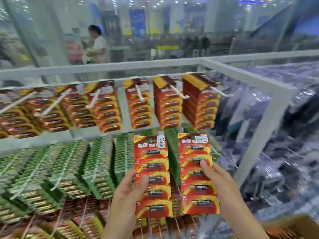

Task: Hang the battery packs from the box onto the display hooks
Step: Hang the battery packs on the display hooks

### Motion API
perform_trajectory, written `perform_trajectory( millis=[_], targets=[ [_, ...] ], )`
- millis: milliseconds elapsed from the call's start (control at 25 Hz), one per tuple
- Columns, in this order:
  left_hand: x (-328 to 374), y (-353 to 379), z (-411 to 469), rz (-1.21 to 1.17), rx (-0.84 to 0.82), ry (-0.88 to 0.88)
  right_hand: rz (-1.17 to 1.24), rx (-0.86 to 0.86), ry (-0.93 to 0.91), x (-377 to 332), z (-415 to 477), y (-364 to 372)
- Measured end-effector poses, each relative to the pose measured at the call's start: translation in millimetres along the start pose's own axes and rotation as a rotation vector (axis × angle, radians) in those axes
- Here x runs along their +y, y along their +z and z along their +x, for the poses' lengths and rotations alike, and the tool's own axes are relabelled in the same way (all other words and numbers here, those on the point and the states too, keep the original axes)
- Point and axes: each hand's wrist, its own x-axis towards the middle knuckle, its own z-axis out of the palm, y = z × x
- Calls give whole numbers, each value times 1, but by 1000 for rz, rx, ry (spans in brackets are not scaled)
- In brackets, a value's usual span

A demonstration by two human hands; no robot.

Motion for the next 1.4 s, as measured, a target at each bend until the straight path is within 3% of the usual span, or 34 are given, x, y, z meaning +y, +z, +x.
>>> perform_trajectory(
  millis=[240,560,1400],
  targets=[
    [48,-26,-3,-30,206,134,-24,-117,-40,-25,5,63],
    [97,-32,-4,31,271,357,-72,-174,-83,-31,1,78],
    [92,-38,17,96,326,437,-22,-185,-119,-32,-7,58]
  ],
)
